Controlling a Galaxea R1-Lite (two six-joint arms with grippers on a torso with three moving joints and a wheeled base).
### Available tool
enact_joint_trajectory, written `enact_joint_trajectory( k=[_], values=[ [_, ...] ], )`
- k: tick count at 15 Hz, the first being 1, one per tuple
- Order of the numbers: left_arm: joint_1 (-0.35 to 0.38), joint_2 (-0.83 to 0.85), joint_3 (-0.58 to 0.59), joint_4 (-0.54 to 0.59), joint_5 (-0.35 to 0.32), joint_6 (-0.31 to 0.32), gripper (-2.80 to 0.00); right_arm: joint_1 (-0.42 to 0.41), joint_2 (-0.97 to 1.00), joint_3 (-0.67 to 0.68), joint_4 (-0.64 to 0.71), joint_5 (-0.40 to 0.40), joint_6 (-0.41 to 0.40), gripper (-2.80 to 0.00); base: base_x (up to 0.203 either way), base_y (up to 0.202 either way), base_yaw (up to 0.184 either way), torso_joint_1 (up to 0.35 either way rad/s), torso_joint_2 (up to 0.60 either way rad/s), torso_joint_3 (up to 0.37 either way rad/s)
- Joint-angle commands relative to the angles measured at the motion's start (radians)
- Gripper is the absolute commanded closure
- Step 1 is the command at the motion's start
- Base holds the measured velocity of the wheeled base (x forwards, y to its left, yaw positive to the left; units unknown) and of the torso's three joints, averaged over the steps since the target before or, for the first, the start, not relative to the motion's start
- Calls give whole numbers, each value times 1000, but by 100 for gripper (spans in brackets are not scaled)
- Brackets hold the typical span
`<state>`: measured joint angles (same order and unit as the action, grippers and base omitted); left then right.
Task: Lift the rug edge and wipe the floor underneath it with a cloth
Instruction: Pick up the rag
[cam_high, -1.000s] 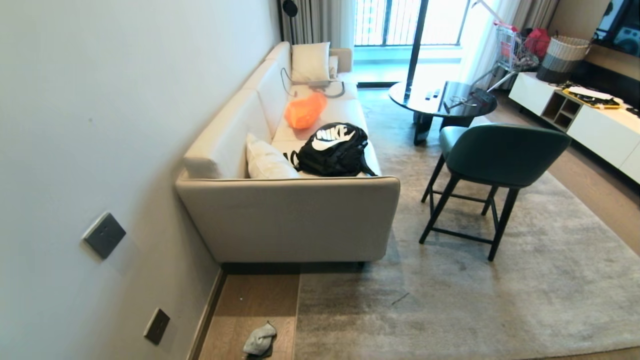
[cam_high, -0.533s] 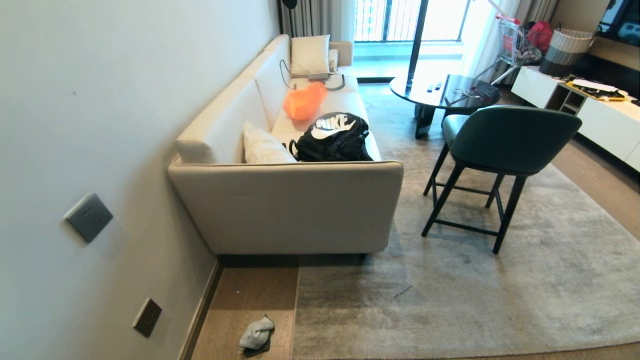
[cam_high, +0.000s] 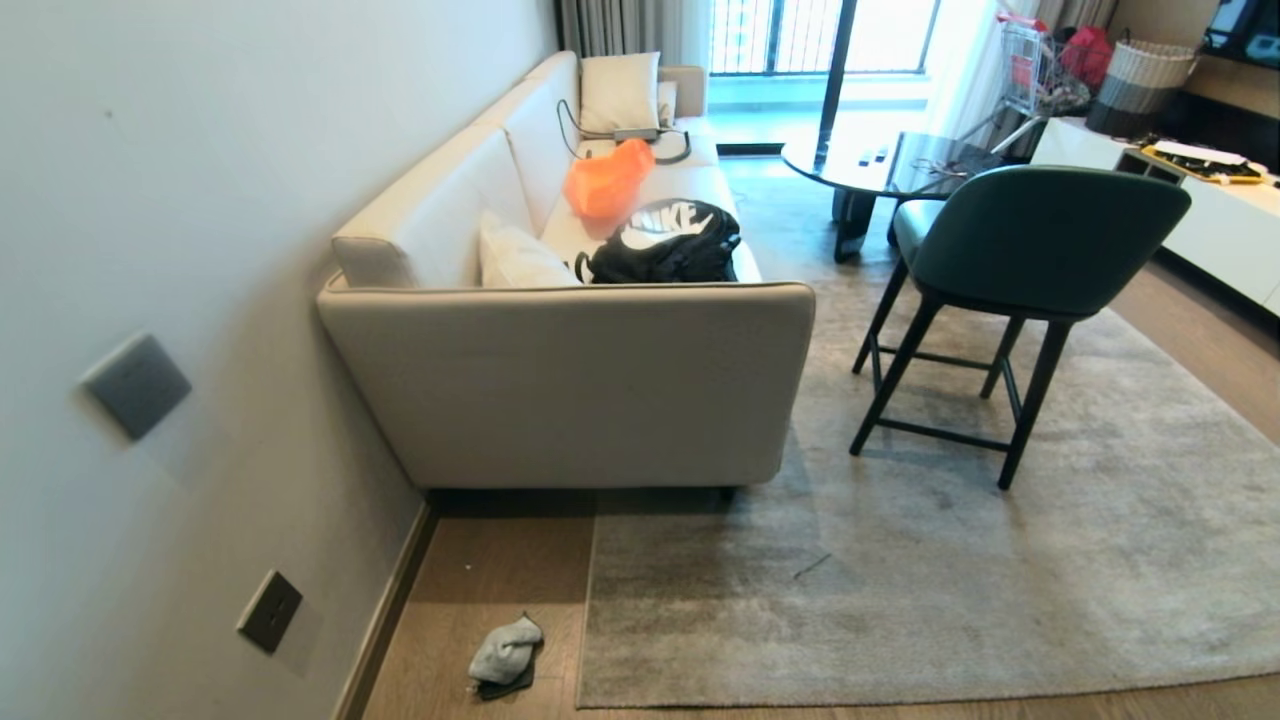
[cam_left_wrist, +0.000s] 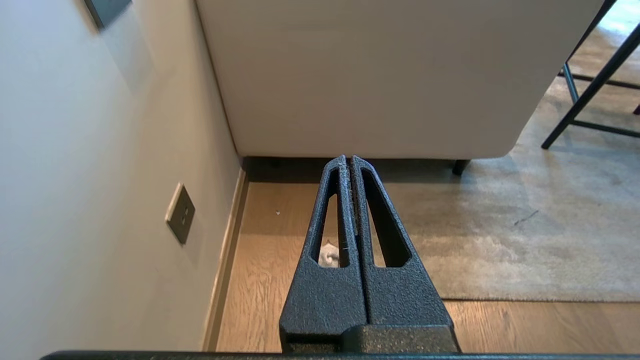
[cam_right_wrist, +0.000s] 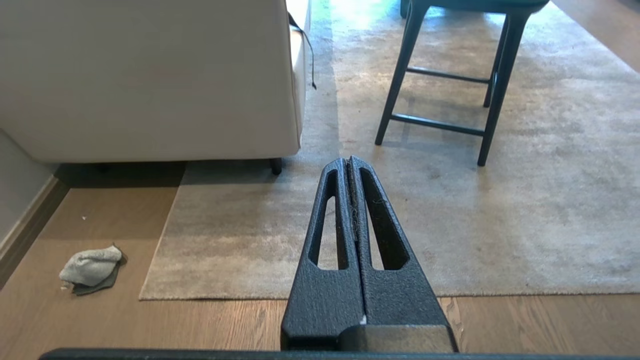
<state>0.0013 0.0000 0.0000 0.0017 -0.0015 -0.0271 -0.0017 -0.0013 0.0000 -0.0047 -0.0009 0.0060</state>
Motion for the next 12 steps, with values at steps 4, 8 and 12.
enact_joint_trajectory(
  k=[4,8,12],
  values=[
    [0,0,0,0,0,-1,0,0,1,0,0,-1,0,0,0,0,0,-56,457,400],
    [0,0,0,0,0,-1,0,0,1,0,0,-1,0,0,0,0,0,-6,435,428],
    [0,0,0,0,0,-1,0,0,1,0,0,-1,0,0,0,0,0,1,118,131]
  ],
)
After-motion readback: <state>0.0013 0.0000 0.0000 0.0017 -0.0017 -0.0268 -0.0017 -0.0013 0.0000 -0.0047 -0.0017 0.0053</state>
